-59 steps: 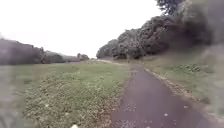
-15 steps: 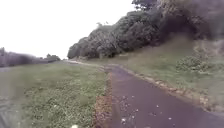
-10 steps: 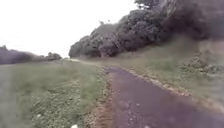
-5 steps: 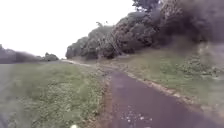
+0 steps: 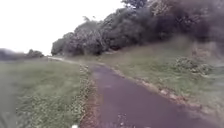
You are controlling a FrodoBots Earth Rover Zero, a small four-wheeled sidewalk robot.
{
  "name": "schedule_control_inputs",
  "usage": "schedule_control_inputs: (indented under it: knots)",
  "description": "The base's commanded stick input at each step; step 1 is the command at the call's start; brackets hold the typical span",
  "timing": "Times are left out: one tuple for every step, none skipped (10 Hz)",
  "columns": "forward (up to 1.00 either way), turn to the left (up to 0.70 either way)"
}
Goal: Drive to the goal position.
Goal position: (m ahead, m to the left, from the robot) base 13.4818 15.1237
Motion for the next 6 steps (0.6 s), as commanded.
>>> schedule_control_inputs:
  knots:
    - [0.70, 0.00]
    - [0.70, 0.00]
    - [0.70, 0.00]
    - [0.70, 0.00]
    - [0.70, 0.00]
    - [0.70, 0.00]
